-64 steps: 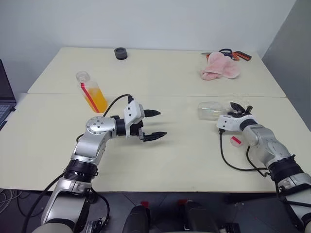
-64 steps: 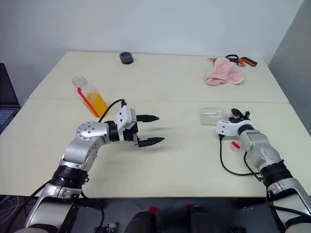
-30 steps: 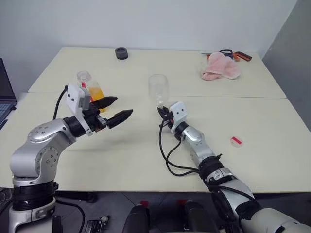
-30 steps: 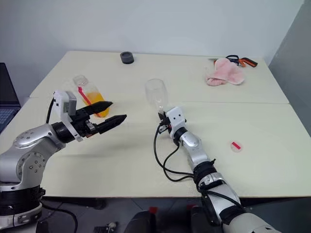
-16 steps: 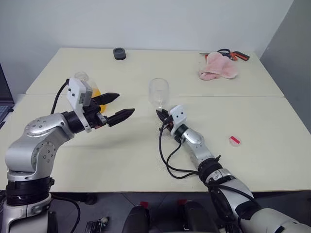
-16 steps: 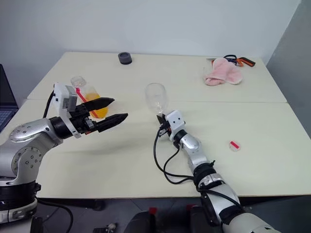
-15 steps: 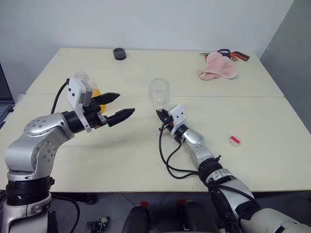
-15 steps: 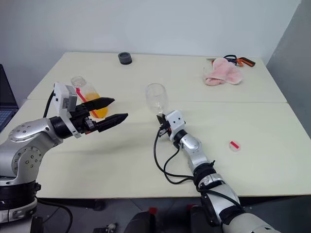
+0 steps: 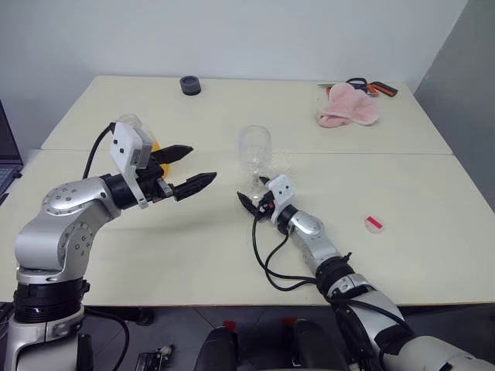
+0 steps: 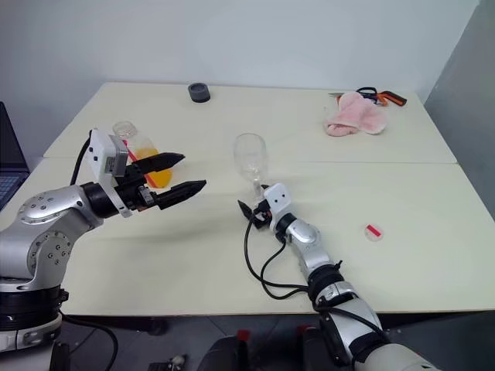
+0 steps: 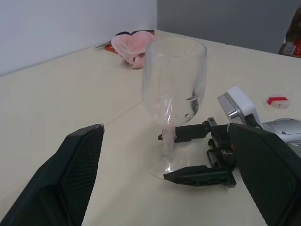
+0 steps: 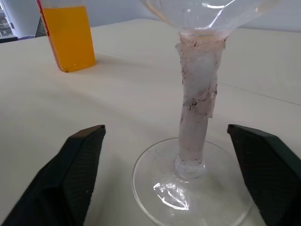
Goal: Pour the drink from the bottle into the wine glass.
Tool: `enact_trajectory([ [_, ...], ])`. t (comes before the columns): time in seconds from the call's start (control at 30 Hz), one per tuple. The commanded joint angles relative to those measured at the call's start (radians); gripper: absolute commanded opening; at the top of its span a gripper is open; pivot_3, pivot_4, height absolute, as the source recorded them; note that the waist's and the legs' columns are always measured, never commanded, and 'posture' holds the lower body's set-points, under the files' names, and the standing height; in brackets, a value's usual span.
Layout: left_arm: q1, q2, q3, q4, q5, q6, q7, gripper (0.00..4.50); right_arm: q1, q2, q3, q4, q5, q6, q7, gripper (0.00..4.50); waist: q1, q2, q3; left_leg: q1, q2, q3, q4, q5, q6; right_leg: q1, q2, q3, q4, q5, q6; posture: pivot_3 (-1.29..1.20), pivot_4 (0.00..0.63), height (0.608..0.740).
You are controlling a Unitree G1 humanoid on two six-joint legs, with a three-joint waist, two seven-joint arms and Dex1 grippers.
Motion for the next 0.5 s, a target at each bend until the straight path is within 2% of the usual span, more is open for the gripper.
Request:
enact_trajectory([
  [0.03, -0.026, 0.01, 0.004, -0.009, 0.007, -0.03, -0.001, 4.5, -0.001, 0.006, -0.002, -0.053, 0.011, 0.012, 0.015, 4.47, 0.0, 0.0, 0.0, 0.0, 0.0, 0.0, 0.0, 0.0, 0.0, 0.0, 0.0, 0.0, 0.0, 0.0, 0.0, 0.0, 0.15, 0.74],
  [0.37, 0.039, -0.033, 0.03, -0.003, 0.024, -0.065, 0.051, 4.5, 0.116, -0.081, 0.043, -0.213, -0.014, 0.075, 0.078, 4.47, 0.003, 0.0, 0.0, 0.0, 0.0, 0.0, 0.0, 0.0, 0.0, 0.0, 0.0, 0.0, 0.0, 0.0, 0.0, 0.0, 0.15, 0.74],
  [0.5, 0.134, -0.058, 0.042, 0.01, 0.048, -0.092, 0.089, 4.5, 0.22, -0.15, 0.056, -0.423, 0.018, 0.185, 0.145, 4.47, 0.005, 0.0, 0.0, 0.0, 0.0, -0.001, 0.0, 0.0, 0.0, 0.0, -0.001, 0.0, -0.001, 0.0, 0.0, 0.0, 0.15, 0.74],
])
